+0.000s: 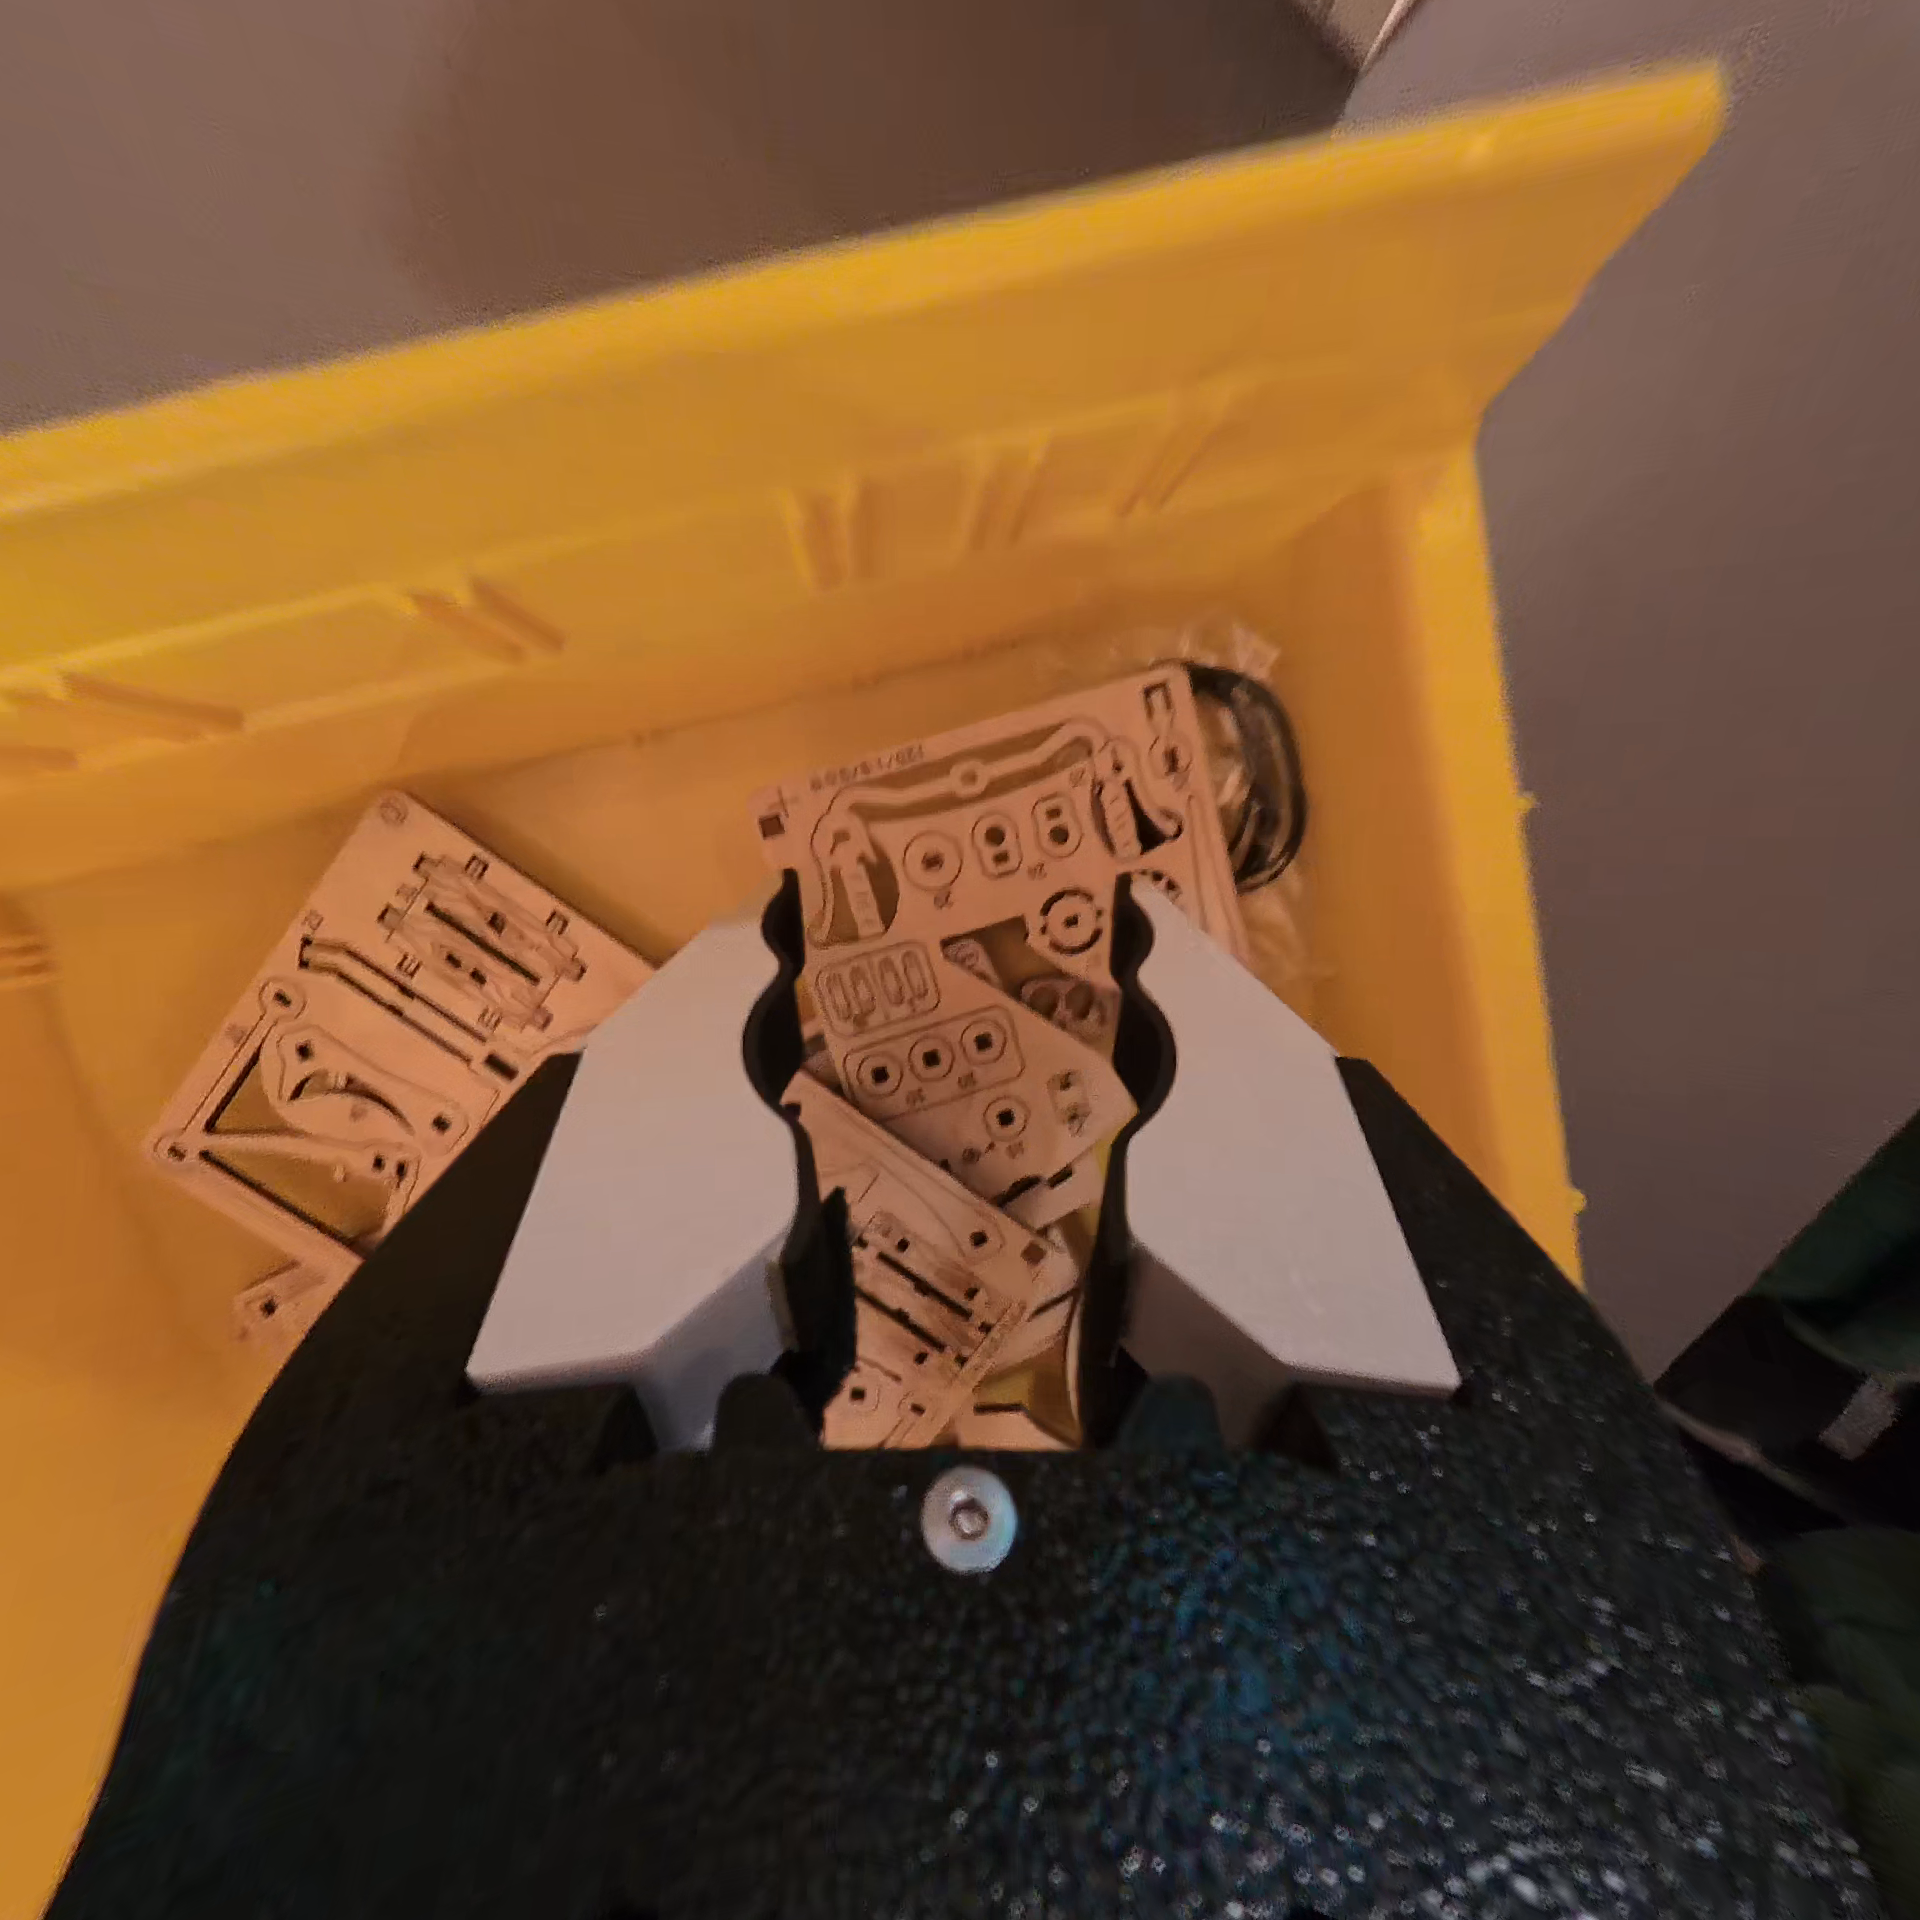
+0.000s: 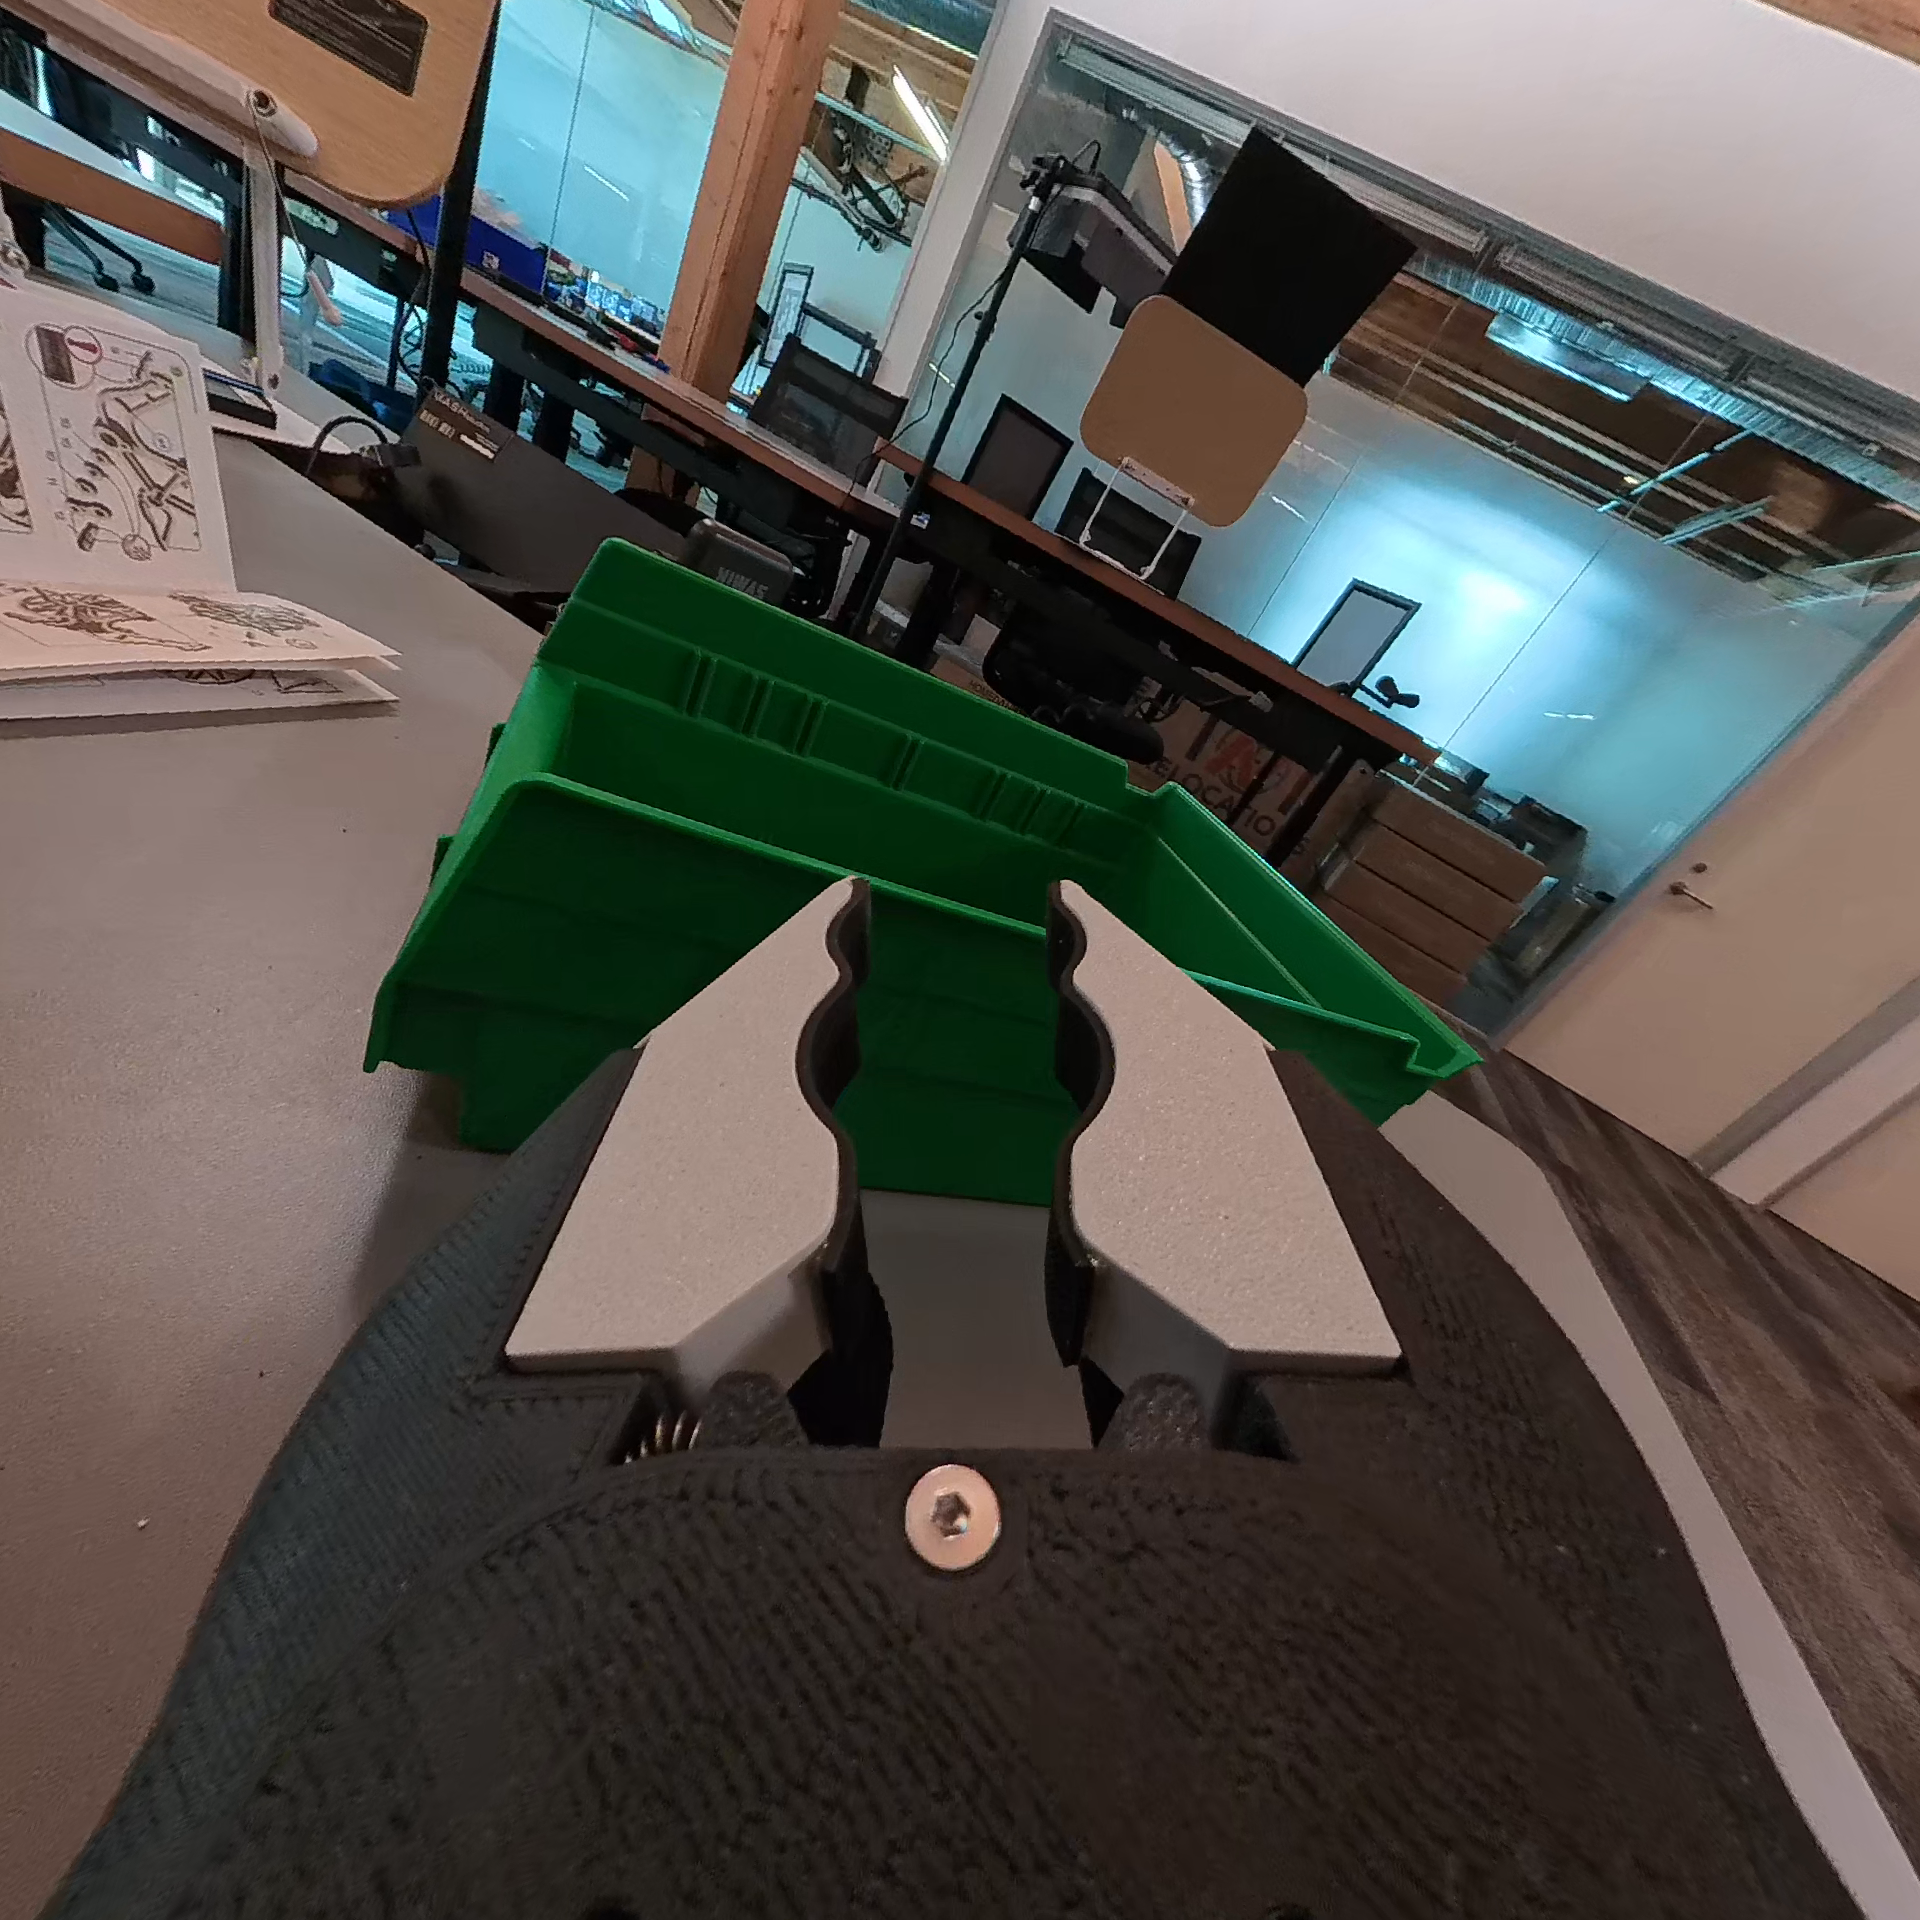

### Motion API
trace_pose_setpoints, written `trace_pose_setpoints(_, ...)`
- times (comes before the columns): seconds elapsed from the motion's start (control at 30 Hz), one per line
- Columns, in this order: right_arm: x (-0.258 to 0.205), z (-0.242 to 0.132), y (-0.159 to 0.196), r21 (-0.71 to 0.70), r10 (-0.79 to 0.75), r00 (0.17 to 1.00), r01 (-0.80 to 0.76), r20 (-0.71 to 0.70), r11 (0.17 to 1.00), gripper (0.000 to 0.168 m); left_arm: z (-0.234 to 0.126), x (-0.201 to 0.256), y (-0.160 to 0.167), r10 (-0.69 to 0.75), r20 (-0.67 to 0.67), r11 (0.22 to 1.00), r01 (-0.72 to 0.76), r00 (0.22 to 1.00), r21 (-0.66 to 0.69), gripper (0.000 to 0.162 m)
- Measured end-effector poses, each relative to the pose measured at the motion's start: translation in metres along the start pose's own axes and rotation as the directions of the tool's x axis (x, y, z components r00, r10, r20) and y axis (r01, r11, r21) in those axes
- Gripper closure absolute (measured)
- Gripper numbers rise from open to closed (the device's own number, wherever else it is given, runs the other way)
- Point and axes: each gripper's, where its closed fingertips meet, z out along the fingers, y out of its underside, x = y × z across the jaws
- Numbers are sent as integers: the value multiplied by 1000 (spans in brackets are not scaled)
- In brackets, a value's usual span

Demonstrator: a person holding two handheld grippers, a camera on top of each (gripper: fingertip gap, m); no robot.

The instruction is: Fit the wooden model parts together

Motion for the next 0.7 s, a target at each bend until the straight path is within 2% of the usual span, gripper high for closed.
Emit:
trace_pose_setpoints(0.03, 0, 0, 0, -1, 0, 1000, 0, 2, 1000, 136, -1, 1, -6, -18, -15, 999, 19, 1000, 28, 102)
trace_pose_setpoints(0.13, -1, 1, 1, -4, -1, 1000, 1, 6, 1000, 136, 3, -7, -10, -59, -14, 998, 59, 998, 28, 87)
trace_pose_setpoints(0.3, -1, 1, 1, -4, 2, 1000, -2, 5, 1000, 137, 20, -10, -2, -109, -44, 993, 106, 993, -59, 61)
trace_pose_setpoints(0.33, -1, 1, 1, -5, 2, 1000, -2, 6, 1000, 136, 21, -11, -6, -106, -46, 994, 104, 993, -37, 61)
trace_pose_setpoints(0.43, -2, 1, 1, -5, 2, 1000, -2, 9, 1000, 136, 20, -4, -11, -138, -105, 990, 135, 985, -30, 70)
trace_pose_setpoints(0.57, -2, 1, 1, -4, 4, 1000, -4, 12, 1000, 137, 17, -9, -6, -174, -90, 984, 169, 981, -55, 106)
trace_pose_setpoints(0.7, -3, 1, 1, -3, 6, 1000, -6, 14, 1000, 137, -3, -15, -13, -203, -100, 977, 208, 974, 40, 140)
